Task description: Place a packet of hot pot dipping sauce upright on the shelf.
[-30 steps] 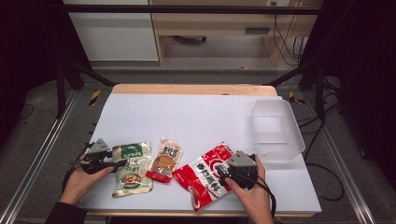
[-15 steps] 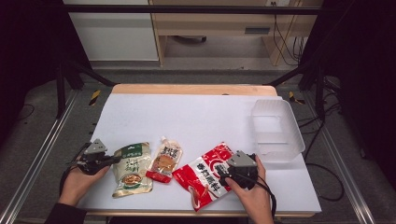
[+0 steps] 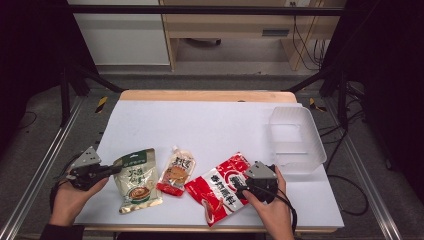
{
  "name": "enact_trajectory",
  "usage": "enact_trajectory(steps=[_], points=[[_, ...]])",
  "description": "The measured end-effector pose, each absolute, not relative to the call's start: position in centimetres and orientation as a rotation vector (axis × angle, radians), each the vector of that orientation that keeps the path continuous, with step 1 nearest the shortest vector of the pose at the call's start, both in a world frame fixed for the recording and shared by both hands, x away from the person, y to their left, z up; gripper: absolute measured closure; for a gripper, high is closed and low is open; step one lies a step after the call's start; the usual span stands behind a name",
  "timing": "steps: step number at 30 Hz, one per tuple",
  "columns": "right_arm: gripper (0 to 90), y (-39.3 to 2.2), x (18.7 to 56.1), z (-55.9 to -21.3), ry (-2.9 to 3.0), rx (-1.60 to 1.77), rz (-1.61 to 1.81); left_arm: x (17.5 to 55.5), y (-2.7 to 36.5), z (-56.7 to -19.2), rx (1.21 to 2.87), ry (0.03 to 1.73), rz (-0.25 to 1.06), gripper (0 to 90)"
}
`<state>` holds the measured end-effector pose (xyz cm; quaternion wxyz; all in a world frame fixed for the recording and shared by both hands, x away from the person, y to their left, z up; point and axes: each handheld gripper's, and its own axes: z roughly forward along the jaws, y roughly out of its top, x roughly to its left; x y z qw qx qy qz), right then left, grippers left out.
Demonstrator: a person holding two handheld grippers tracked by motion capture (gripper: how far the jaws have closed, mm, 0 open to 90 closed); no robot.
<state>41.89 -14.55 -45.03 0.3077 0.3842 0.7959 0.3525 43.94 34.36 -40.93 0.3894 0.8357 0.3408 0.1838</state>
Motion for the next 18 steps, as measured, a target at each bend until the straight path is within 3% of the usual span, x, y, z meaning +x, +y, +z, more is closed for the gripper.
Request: enact_trajectory(steps=[18], points=[[12.9, -14.4, 41.6, -44.8, 2.119, 0.982, 0.973, 41.0, 31.6, -35.0, 2.166, 0.657, 0.557, 90.0]])
